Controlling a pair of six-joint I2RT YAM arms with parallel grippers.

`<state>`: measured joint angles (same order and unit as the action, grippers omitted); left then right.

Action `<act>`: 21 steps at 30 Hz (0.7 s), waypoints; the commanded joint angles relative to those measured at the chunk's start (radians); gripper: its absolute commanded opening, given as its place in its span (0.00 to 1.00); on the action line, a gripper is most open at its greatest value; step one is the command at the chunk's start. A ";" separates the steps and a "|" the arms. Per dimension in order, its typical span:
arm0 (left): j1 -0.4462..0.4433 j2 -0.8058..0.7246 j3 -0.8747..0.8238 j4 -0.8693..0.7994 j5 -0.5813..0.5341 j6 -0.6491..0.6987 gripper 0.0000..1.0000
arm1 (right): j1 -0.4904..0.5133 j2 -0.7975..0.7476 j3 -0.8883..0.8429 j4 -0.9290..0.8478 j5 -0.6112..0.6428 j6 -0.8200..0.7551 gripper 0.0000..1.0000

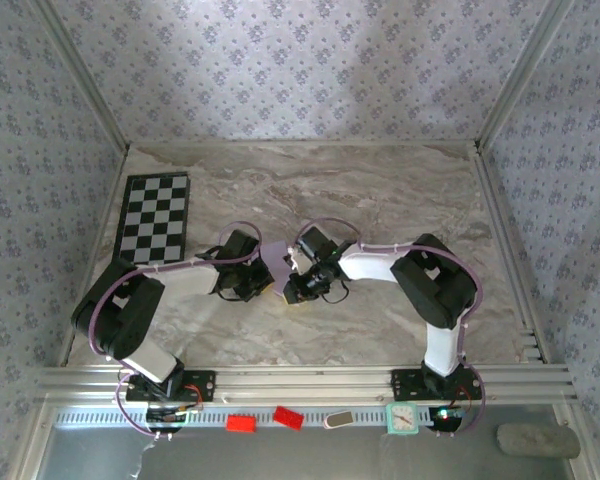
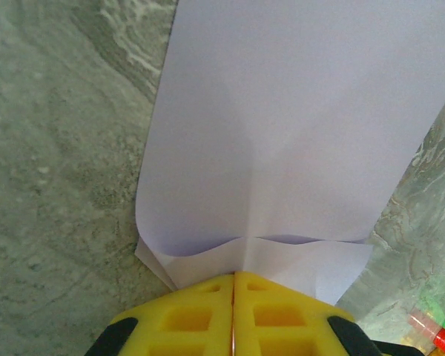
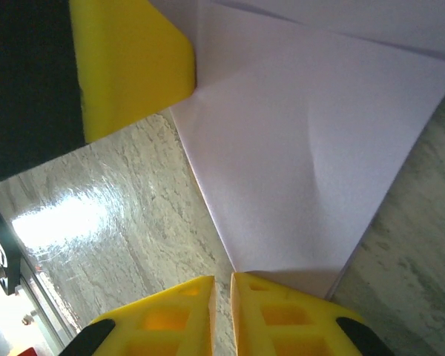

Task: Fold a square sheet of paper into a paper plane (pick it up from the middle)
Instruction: Third fold the triangle at the center of the table.

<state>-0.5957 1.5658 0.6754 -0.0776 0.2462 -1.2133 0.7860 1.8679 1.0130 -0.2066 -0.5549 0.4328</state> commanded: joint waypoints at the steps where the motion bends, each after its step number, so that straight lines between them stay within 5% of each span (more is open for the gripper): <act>1: 0.017 0.062 -0.038 -0.142 -0.081 0.015 0.08 | -0.011 -0.013 -0.067 -0.089 0.014 -0.012 0.17; 13: 0.018 0.056 -0.029 -0.134 -0.070 0.021 0.08 | -0.014 -0.173 -0.098 -0.088 0.006 -0.011 0.17; 21: 0.018 0.056 -0.025 -0.125 -0.061 0.022 0.08 | 0.012 -0.069 0.019 -0.079 0.048 -0.006 0.16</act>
<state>-0.5892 1.5673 0.6762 -0.0776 0.2611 -1.2053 0.7849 1.7477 0.9821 -0.2615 -0.5350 0.4294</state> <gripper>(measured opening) 0.077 0.159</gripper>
